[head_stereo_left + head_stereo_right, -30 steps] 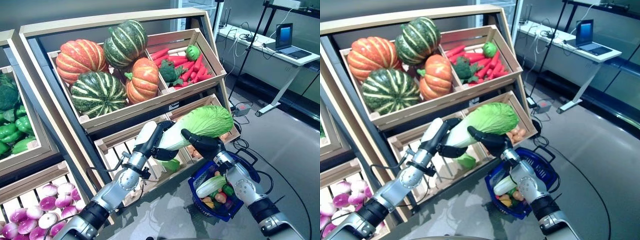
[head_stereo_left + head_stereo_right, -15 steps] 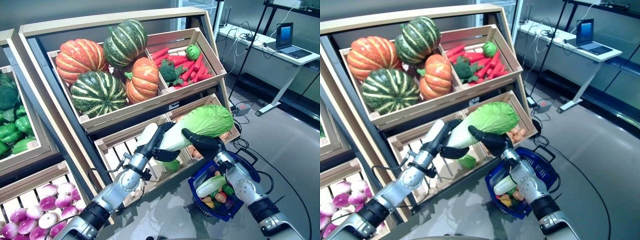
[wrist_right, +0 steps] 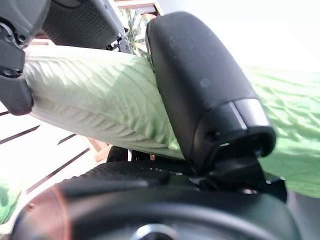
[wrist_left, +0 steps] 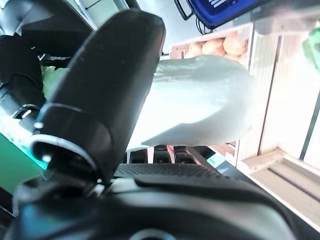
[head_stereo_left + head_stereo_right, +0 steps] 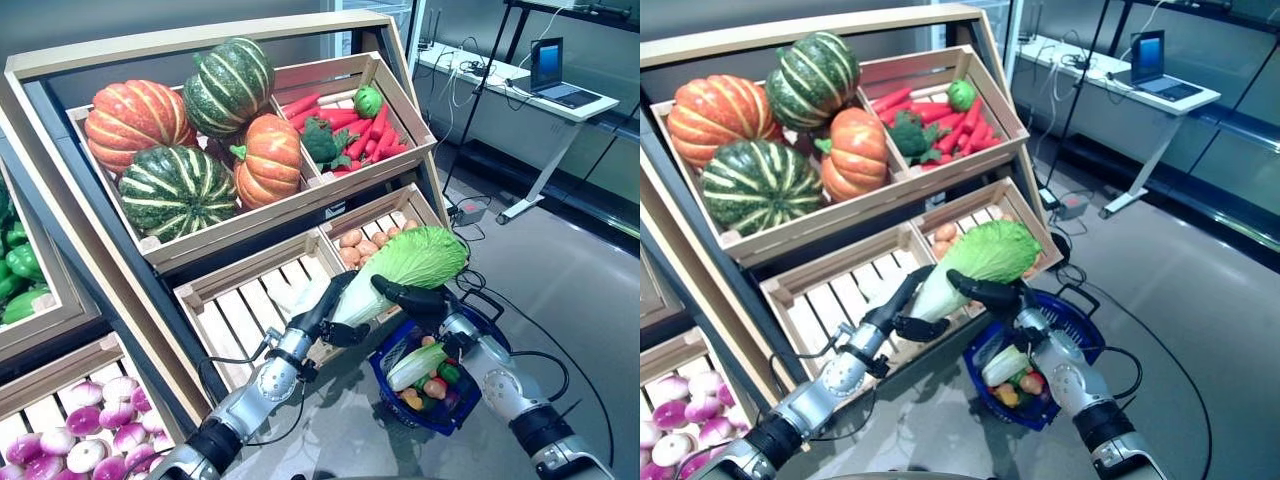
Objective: Put vegetables into the basket
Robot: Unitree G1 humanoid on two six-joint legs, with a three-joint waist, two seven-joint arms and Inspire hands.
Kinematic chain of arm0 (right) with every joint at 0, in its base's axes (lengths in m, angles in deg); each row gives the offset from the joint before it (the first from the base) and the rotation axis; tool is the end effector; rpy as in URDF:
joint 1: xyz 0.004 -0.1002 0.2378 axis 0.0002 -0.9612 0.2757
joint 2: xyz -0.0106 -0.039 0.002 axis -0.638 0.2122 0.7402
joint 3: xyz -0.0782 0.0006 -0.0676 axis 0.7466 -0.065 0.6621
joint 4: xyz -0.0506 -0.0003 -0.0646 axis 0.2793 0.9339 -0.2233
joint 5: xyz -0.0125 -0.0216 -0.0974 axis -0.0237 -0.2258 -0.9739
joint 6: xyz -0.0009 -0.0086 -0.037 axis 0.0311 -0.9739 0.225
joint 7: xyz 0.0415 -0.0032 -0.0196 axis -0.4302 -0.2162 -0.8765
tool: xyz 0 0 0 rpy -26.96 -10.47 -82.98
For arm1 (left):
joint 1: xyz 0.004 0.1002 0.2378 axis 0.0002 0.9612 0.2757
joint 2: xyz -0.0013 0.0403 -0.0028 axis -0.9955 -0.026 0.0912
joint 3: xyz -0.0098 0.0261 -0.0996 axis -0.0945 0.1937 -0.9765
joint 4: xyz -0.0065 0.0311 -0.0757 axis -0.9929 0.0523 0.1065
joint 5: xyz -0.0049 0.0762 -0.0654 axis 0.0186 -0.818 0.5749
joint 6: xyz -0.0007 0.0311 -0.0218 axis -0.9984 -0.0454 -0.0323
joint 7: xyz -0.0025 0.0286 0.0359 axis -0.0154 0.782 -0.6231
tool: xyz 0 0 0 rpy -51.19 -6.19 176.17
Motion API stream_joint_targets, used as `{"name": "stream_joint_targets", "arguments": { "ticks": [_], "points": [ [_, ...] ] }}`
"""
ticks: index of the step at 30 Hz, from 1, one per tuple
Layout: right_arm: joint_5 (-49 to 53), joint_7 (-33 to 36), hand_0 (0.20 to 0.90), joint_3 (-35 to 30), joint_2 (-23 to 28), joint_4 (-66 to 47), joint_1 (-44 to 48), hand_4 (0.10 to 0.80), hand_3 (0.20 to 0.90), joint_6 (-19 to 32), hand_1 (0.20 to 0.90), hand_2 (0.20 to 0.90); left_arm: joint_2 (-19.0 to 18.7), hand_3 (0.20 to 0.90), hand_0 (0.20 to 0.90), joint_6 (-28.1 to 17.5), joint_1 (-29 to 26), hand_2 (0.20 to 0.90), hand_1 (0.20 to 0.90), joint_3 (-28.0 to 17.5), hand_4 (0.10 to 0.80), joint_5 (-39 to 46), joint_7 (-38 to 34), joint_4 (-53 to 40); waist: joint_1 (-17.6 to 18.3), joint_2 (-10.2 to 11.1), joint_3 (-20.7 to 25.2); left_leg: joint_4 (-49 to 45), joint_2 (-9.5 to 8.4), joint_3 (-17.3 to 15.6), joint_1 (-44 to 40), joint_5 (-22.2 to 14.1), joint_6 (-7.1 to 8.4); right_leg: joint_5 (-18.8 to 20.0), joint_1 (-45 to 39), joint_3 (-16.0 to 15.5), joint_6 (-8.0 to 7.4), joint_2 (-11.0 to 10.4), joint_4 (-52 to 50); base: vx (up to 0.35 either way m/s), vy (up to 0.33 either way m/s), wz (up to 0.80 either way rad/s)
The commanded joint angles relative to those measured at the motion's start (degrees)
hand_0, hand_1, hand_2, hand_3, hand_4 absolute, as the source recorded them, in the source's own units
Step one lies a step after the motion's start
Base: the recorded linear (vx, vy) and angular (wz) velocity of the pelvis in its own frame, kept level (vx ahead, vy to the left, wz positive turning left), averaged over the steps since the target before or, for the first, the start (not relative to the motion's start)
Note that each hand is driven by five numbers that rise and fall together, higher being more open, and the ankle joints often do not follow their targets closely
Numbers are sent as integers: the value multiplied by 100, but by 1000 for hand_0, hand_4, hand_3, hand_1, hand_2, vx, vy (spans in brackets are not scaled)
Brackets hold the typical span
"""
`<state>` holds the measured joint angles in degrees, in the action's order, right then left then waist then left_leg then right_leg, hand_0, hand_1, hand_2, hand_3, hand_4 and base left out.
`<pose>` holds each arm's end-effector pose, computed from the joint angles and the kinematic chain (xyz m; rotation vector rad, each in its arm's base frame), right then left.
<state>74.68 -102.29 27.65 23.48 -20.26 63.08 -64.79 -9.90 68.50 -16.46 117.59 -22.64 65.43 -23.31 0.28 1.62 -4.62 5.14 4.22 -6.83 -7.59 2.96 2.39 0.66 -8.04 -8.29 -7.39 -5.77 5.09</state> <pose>0.2360 -0.1899 0.0249 0.4963 0.1994 0.4343 0.2089 0.1344 0.0008 0.6289 -0.1267 -0.3841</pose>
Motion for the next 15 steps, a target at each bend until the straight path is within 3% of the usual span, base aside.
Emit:
{"name": "stream_joint_targets", "arguments": {
  "ticks": [1, 10, 15],
  "points": [
    [524, -344, 300, -1602, 110, -839, 1049, 400, 300, 945, 300, 300, -368, 900, 900, 599, 77, 900, 900, -348, 800, -130, -309, 1617, 179, 116, 133, -41, 39, -72, -143, -559, 33, 77, 66, 314, -38, -21, -108, 9, 7, -5],
    [625, 16, 300, -2194, 418, -414, 669, 400, 300, 1171, 300, 300, -387, 900, 900, 690, 50, 900, 900, -888, 800, 292, -511, 1840, 284, 97, 79, -62, 58, -132, -193, -563, 52, 87, 40, 392, -30, -14, -111, 1, -7, -10],
    [492, 189, 300, -2395, 424, -273, 502, 400, 300, 1295, 300, 300, -178, 900, 900, 888, 149, 900, 900, -1191, 800, 1347, 2, 1904, 295, 76, 67, -63, 64, -128, -206, -567, 59, 84, 20, 383, -22, -17, -96, 0, 0, 0]
  ]
}}
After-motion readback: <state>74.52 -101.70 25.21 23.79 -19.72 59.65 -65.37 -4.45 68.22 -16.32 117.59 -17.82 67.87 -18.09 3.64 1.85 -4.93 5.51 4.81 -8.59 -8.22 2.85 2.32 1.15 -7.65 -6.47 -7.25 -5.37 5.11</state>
